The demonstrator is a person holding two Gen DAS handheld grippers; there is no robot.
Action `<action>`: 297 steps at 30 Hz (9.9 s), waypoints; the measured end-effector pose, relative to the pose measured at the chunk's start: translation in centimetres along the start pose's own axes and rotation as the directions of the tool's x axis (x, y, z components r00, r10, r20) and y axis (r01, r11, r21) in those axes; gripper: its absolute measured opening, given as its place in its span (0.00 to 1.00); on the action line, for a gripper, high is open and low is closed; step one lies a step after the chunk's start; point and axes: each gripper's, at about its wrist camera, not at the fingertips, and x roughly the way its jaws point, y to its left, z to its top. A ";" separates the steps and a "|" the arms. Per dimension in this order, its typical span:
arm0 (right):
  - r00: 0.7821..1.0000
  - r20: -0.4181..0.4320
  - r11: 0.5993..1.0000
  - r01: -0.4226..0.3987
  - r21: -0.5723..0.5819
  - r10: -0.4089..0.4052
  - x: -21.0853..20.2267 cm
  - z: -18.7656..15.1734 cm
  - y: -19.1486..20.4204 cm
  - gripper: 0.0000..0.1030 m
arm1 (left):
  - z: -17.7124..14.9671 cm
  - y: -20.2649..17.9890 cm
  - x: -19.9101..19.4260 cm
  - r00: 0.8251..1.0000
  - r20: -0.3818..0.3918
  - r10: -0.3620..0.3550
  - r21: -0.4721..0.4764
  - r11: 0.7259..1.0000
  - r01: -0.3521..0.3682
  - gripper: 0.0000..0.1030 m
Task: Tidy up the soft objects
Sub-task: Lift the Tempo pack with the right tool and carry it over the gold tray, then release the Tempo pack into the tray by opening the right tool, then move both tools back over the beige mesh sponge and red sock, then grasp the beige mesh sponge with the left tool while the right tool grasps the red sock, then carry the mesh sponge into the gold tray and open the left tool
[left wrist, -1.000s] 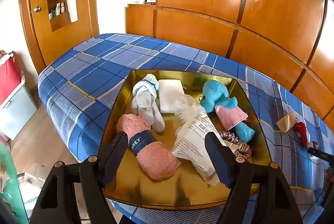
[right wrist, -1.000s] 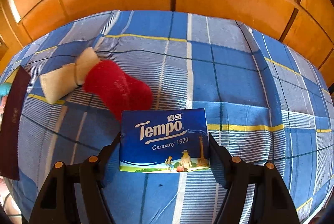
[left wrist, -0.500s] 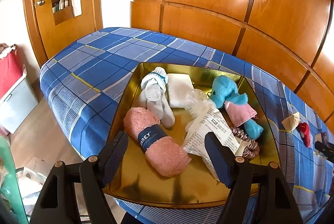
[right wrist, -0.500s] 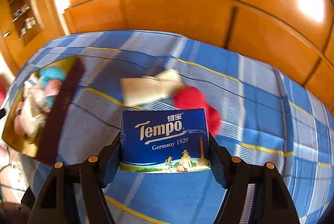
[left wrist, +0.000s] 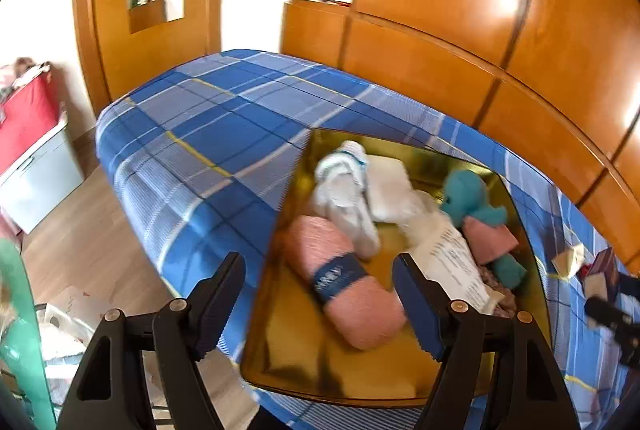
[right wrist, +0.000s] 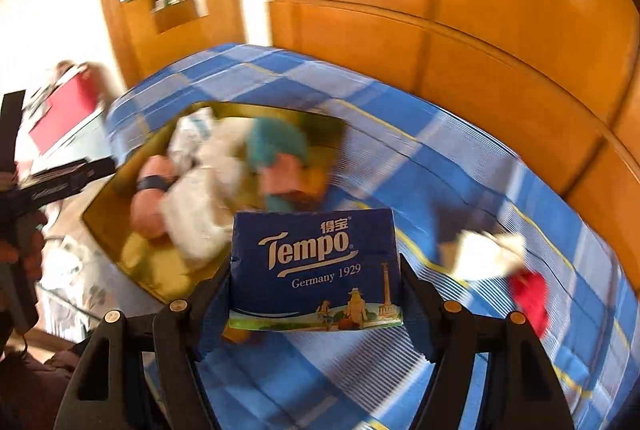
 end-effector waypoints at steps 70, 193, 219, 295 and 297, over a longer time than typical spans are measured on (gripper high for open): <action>0.996 0.013 0.994 -0.091 0.063 0.091 2.2 0.3 2.1 0.74 | -1.3 -3.8 -2.2 1.000 0.024 -0.002 0.161 0.987 -0.002 0.74; 0.951 -0.227 0.907 0.274 0.318 -0.208 2.1 -13.0 -17.4 0.28 | -14.1 -33.7 4.2 0.892 -0.312 -0.328 0.611 0.649 0.453 0.46; 0.950 -0.111 0.910 0.310 0.275 -0.290 1.9 -14.2 -16.2 0.33 | -9.3 -29.9 -2.4 0.896 -0.206 -0.394 0.555 0.707 0.438 0.45; 0.930 -0.131 0.908 0.364 0.208 -0.343 2.3 -13.7 -15.5 0.33 | 4.1 -4.4 3.7 0.993 -0.112 -0.048 0.053 0.997 0.054 0.64; 0.928 -0.132 0.907 0.368 0.205 -0.347 2.3 -13.8 -15.5 0.33 | 3.4 -4.9 2.3 0.999 -0.053 -0.011 0.112 0.994 0.017 0.64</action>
